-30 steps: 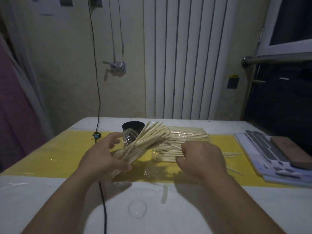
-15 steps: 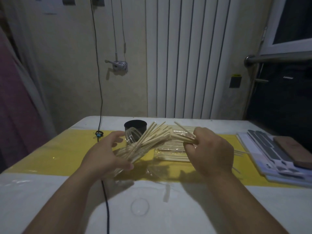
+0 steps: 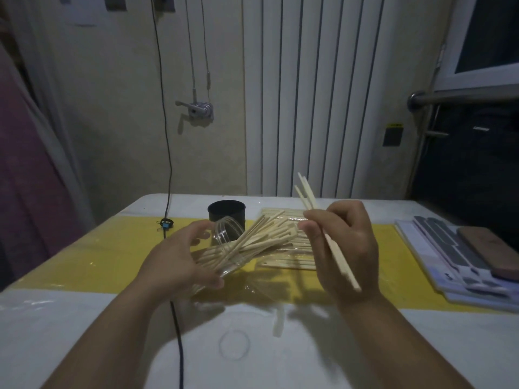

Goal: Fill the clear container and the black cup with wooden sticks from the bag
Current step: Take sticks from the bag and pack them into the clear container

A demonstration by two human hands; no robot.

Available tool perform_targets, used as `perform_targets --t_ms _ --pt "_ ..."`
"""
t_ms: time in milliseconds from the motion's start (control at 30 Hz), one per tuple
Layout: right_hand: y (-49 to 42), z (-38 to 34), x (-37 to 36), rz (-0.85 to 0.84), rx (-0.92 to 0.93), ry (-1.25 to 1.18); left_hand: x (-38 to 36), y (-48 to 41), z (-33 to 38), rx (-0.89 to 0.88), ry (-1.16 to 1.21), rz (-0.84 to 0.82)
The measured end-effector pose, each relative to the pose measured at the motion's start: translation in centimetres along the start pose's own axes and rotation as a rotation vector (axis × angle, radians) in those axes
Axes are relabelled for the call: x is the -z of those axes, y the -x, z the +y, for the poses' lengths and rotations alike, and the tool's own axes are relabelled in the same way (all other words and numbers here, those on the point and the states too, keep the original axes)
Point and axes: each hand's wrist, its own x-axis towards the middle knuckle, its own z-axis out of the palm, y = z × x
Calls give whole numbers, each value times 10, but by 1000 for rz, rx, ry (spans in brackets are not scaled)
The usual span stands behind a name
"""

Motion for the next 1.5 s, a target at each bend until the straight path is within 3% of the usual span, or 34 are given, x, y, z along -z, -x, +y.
perform_targets --t_ms 100,267,633,767,800,867,967,1067,1233,1367,1433,1500 --pt "-1 -9 0 35 -120 -162 0 -1 -1 -4 -20 -8" --pt "-3 -22 -1 19 -561 -398 0 0 0 -16 -35 -16" --pt "-4 -7 -9 -122 -828 -400 2 3 2 -99 -112 -62" --pt "-2 -6 -7 -527 -882 -463 3 4 4 -132 -135 -75" --pt "-2 -8 -7 -540 -942 -563 3 4 3 -133 -141 -74" --pt "-3 -9 -9 -393 -1015 -701 3 3 1 -125 -146 -74" --pt "-5 -8 -11 -250 -1035 -650 3 2 0 -123 -140 -77" --pt "-3 -13 -12 -403 -951 -554 2 2 1 -128 -143 -77" --pt "-1 -10 -11 -323 -988 -585 2 2 -1 -108 -144 -64" --pt "3 -8 -11 -544 -951 -643 1 1 -2 -91 -138 -54" --pt "5 -3 -13 -540 -935 -705 1 1 -2 -85 -119 -45" --pt "6 3 -15 -422 -948 -723 1 0 -3 -66 -89 -30"
